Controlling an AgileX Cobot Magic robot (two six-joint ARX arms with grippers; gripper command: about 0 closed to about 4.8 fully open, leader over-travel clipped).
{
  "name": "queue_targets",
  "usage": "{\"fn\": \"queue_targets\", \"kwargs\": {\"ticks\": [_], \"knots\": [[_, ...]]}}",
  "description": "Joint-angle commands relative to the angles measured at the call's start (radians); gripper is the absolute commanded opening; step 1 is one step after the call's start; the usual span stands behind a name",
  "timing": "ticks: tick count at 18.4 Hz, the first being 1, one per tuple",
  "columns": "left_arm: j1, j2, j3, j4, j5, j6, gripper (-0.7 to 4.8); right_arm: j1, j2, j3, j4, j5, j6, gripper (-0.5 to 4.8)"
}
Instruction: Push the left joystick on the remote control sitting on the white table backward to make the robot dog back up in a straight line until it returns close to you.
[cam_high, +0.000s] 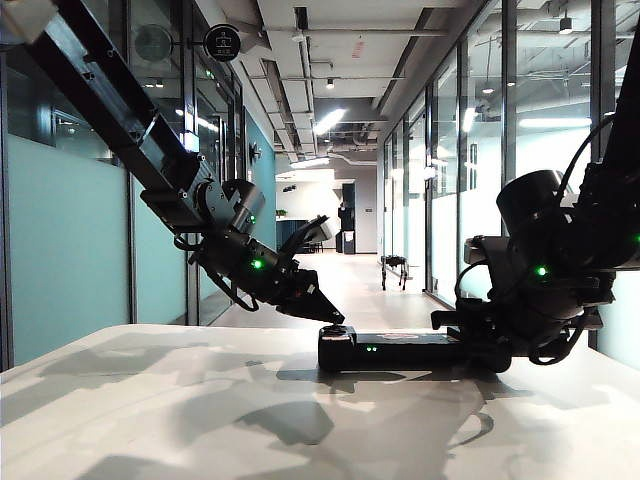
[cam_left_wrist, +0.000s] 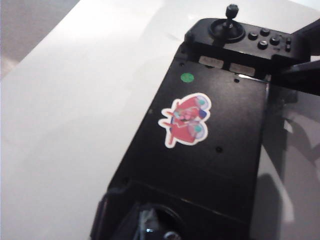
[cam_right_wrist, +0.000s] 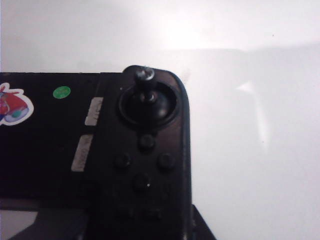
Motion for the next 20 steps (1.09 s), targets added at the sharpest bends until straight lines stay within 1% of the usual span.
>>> {"fn": "queue_targets", "kwargs": {"ticks": [1,2,13,15,20], "knots": [[-0.002,-0.005,0.005,0.000,0.019,0.006,-0.06,0.002,-0.006,0.004,0.034,0.041,0.002,1.65],[-0.002,-0.005,0.005,0.000,0.019,0.006,-0.06,0.002,-0.006,0.004,0.034,0.054,0.002,1.65],[-0.002,-0.005,0.005,-0.002,0.018,0.008,-0.06,0.002,-0.006,0.004,0.034,0.054,0.002,1.65],[-0.002,-0.005,0.005,-0.010,0.018,0.027,-0.06,0.002,-0.006,0.004,0.034,0.054,0.002,1.65],[-0.002,-0.005,0.005,-0.026,0.018,0.029,-0.06,0.002,-0.006,0.004,0.034,0.054,0.002,1.65]]}}
